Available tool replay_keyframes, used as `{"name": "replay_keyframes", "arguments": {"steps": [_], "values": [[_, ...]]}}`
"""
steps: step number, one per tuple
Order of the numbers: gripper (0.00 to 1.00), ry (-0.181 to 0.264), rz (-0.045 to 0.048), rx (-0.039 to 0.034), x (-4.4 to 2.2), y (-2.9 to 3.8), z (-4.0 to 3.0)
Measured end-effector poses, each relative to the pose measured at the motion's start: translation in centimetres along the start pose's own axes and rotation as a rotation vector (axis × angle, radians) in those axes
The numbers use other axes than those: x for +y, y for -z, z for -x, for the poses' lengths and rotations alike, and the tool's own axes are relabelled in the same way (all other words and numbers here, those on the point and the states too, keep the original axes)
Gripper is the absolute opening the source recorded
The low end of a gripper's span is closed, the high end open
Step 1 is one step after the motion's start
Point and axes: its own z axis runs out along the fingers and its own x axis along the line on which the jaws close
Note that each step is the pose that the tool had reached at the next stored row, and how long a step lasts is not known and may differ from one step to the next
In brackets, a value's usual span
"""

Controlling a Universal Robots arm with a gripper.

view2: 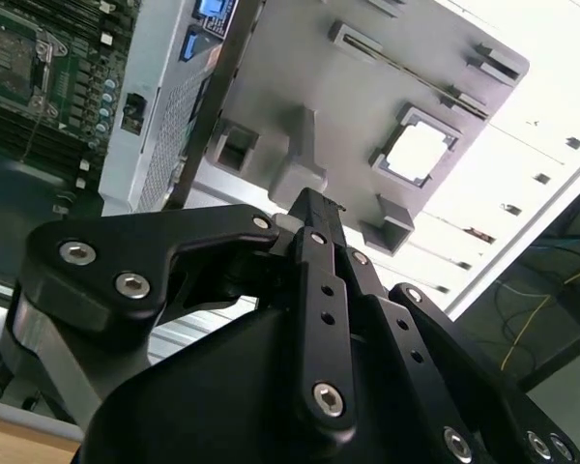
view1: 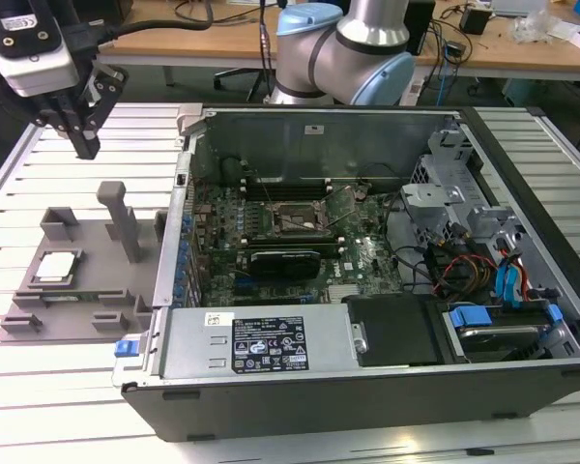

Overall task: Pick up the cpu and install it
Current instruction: 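Reach for the cpu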

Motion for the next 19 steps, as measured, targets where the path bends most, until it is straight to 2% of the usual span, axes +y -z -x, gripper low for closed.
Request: {"name": "replay_keyframes", "arguments": {"steps": [8, 17, 19], "values": [[0.11, 0.000, 0.0000, 0.0000, -0.08, 0.03, -1.12], [0.11, 0.000, 0.0000, 0.0000, -0.22, 0.08, -2.91], [0.11, 0.000, 0.0000, 0.0000, -0.26, 0.09, -3.51]]}}
